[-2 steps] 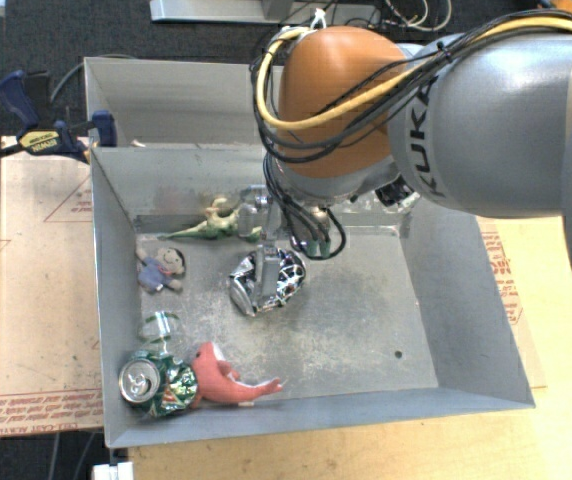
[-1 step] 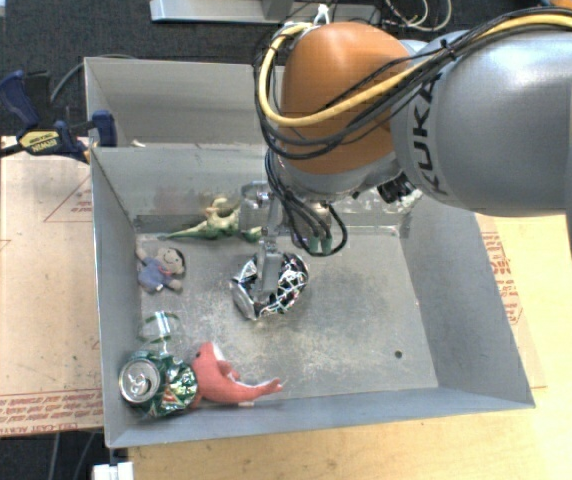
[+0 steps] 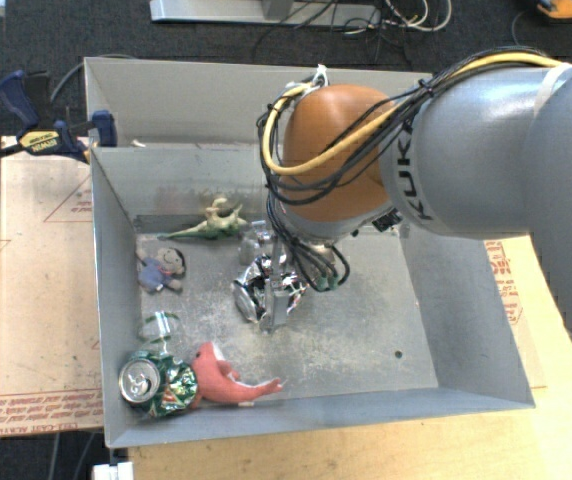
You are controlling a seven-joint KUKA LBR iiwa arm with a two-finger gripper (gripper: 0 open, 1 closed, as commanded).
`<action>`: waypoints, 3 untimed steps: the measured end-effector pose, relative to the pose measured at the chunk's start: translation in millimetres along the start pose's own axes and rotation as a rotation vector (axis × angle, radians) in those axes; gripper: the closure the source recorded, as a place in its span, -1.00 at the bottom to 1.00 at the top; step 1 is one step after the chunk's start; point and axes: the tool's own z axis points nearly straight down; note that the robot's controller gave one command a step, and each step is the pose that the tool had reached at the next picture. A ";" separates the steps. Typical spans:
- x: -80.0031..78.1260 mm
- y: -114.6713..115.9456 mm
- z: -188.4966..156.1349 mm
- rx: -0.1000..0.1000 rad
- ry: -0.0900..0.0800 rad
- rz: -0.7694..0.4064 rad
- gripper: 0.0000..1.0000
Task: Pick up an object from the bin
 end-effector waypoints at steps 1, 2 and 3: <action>1.6 -38.8 -2.3 0.000 -0.005 0.167 -1.00; -84.5 -53.3 93.4 0.000 -0.008 -0.164 -1.00; -53.8 -44.0 74.0 -0.001 -0.008 -0.102 1.00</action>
Offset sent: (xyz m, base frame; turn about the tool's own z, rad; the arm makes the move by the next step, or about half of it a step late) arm 0.0872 -0.0431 -0.0954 -0.1642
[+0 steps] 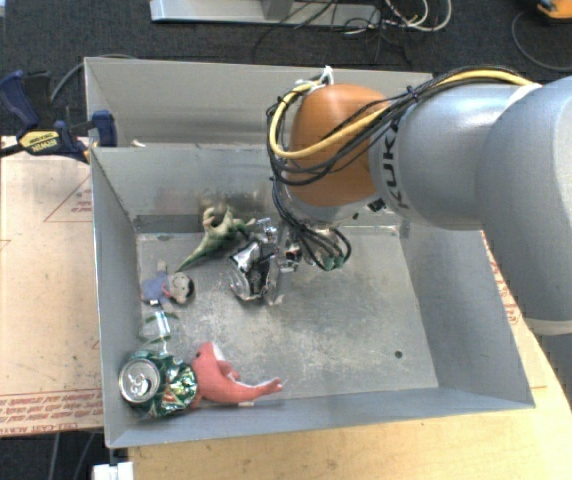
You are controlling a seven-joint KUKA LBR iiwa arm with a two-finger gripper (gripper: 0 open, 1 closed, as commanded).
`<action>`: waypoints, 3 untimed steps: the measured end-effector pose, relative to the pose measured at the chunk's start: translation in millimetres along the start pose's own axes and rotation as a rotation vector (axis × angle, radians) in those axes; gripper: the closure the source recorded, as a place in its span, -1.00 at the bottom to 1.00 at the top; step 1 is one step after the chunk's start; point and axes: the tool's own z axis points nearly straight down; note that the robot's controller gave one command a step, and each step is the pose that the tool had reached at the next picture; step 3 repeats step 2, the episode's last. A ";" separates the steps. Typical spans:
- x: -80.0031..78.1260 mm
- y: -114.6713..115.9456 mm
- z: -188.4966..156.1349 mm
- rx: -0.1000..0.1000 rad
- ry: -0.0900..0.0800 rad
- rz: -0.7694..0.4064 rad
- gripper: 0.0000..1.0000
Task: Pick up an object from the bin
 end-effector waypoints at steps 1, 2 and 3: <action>0.0 -0.1 0.0 0.000 0.000 0.000 1.00; -22.0 -2.6 -148.3 -0.001 -0.004 -0.030 1.00; -22.0 -2.6 -148.3 -0.001 -0.004 -0.030 1.00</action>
Offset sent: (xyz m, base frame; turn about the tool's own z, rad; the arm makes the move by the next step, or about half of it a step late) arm 0.0201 0.0012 0.1481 -0.0317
